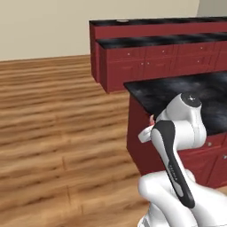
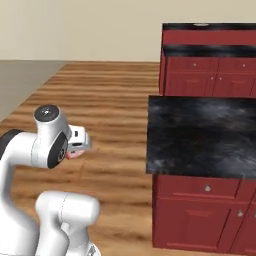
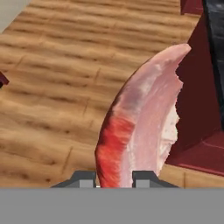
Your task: Take the steak from the fridge and place it on the digital scale on the counter by the fridge. Wait a few seconds for a reading, then move it to the plate on the dining counter.
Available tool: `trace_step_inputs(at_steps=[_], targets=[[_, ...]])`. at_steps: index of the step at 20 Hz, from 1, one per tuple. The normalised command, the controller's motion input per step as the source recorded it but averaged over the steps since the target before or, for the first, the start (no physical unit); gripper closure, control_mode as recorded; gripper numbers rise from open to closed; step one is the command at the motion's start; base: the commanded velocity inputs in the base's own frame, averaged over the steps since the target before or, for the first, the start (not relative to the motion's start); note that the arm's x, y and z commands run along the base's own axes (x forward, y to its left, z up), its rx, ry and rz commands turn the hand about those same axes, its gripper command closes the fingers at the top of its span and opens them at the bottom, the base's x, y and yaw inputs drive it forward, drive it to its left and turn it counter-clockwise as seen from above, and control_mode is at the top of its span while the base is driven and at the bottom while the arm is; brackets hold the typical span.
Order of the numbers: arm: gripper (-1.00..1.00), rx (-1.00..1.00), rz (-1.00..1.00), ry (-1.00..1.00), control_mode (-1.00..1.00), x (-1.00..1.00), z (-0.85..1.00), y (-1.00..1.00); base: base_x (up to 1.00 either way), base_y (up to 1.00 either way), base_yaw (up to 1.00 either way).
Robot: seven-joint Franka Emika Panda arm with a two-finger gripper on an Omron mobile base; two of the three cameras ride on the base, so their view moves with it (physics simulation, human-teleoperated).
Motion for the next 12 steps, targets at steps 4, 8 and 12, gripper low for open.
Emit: trace_step_inputs(at_steps=[4, 8, 12], targets=[[1.00, 0.00, 0.00, 0.00, 1.00, 0.00, 0.00, 0.00, 0.85, 1.00, -0.26], [1.00, 0.00, 0.00, 0.00, 1.00, 0.00, 0.00, 0.00, 1.00, 1.00, -0.27], [1.00, 0.00, 0.00, 0.00, 1.00, 0.00, 0.00, 0.00, 1.00, 0.92, -0.28]])
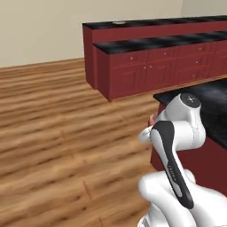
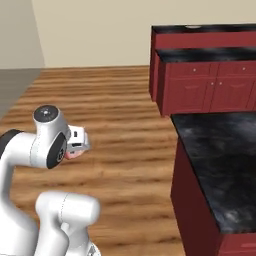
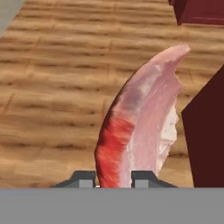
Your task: Take the steak from the fridge and place it on the digital scale on the counter by the fridge. Wait a few seconds for a reading, then move it to the plate on the dining counter.
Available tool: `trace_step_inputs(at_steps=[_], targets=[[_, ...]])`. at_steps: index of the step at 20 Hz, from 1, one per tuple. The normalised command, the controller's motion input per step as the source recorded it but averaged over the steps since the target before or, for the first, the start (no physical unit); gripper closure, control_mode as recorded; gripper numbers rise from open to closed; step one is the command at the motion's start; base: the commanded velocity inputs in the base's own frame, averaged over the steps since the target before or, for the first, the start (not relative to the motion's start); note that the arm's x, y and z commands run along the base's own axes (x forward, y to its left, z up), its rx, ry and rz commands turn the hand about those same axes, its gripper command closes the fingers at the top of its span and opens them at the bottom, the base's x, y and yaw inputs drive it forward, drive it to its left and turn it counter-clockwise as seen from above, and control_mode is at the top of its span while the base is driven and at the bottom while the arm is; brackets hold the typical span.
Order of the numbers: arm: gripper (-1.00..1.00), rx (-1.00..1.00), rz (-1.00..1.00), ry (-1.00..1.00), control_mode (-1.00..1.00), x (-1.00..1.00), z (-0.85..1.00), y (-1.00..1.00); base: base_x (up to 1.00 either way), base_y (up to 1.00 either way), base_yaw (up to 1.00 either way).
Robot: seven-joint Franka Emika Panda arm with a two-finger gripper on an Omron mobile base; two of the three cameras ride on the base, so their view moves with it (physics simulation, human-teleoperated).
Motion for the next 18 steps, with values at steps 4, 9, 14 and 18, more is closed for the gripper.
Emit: trace_step_inputs(at_steps=[4, 9, 14, 18], targets=[[1.00, 0.00, 0.00, 0.00, 1.00, 0.00, 0.00, 0.00, 1.00, 0.81, -0.29], [1.00, 0.00, 0.00, 0.00, 1.00, 0.00, 0.00, 0.00, 1.00, 0.71, -0.28], [1.00, 0.00, 0.00, 0.00, 1.00, 0.00, 0.00, 0.00, 1.00, 0.67, -0.26], [1.00, 0.00, 0.00, 0.00, 1.00, 0.00, 0.00, 0.00, 1.00, 0.66, -0.26]])
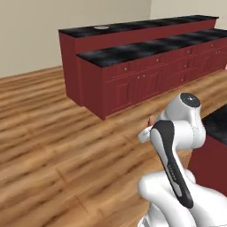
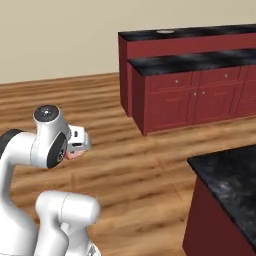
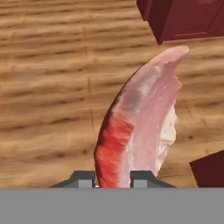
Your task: Take the steak from the fridge and place it on the digital scale on the counter by the fridge. Wait a few seconds for a reading, then move it to the plate on the dining counter.
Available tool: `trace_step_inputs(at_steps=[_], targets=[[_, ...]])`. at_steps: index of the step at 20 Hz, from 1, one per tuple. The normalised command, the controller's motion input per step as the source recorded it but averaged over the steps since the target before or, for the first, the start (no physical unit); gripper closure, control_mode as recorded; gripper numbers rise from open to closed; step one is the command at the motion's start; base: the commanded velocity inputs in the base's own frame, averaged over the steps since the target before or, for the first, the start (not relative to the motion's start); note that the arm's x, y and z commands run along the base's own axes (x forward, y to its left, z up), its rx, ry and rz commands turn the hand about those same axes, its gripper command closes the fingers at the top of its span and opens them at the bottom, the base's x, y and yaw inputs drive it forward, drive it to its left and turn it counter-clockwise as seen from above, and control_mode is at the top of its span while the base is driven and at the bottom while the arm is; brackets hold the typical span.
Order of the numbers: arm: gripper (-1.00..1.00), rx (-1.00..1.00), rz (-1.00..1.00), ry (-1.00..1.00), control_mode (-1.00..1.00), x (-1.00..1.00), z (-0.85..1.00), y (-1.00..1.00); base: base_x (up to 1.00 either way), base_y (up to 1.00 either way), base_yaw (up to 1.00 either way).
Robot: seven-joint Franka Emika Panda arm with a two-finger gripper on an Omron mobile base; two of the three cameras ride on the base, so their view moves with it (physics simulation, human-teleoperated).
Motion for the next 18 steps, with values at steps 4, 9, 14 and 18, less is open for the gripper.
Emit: trace_step_inputs(at_steps=[4, 9, 14, 18], targets=[[1.00, 0.00, 0.00, 0.00, 1.00, 0.00, 0.00, 0.00, 1.00, 0.69, -0.26], [1.00, 0.00, 0.00, 0.00, 1.00, 0.00, 0.00, 0.00, 1.00, 0.71, -0.26], [1.00, 0.00, 0.00, 0.00, 1.00, 0.00, 0.00, 0.00, 1.00, 0.75, -0.25], [1.00, 0.00, 0.00, 0.00, 1.00, 0.00, 0.00, 0.00, 1.00, 0.81, -0.25]])
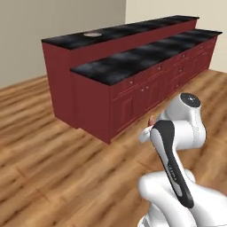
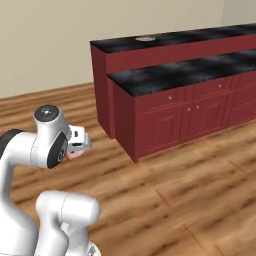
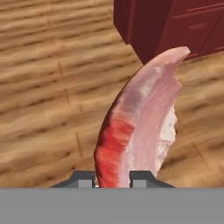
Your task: Take the steak from the fridge and place it on the digital scale on the counter by the fridge. Wait a few seconds for a reading, then move it to the plate on the dining counter.
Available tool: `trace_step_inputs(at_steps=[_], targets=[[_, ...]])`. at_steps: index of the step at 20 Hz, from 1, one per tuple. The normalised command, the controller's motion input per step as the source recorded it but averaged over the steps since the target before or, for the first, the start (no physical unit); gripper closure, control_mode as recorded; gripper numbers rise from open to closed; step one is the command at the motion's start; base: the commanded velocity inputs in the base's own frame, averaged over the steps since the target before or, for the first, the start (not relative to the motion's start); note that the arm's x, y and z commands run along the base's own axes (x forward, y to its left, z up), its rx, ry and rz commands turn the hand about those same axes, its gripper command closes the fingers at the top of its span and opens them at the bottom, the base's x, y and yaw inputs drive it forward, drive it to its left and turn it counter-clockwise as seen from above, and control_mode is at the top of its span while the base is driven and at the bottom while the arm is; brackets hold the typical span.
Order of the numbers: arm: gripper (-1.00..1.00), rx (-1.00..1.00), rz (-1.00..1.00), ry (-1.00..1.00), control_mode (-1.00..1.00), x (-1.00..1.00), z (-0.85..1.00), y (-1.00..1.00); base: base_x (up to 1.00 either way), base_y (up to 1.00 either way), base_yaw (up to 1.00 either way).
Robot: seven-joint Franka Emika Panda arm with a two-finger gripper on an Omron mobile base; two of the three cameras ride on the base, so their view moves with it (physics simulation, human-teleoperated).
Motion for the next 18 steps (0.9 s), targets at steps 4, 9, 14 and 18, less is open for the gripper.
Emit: trace_step_inputs(at_steps=[4, 9, 14, 18], targets=[[1.00, 0.00, 0.00, 0.00, 1.00, 0.00, 0.00, 0.00, 1.00, 0.86, -0.25], [1.00, 0.00, 0.00, 0.00, 1.00, 0.00, 0.00, 0.00, 1.00, 0.91, -0.25], [1.00, 0.00, 0.00, 0.00, 1.00, 0.00, 0.00, 0.00, 1.00, 0.95, -0.26], [1.00, 0.00, 0.00, 0.00, 1.00, 0.00, 0.00, 0.00, 1.00, 0.99, -0.27]])
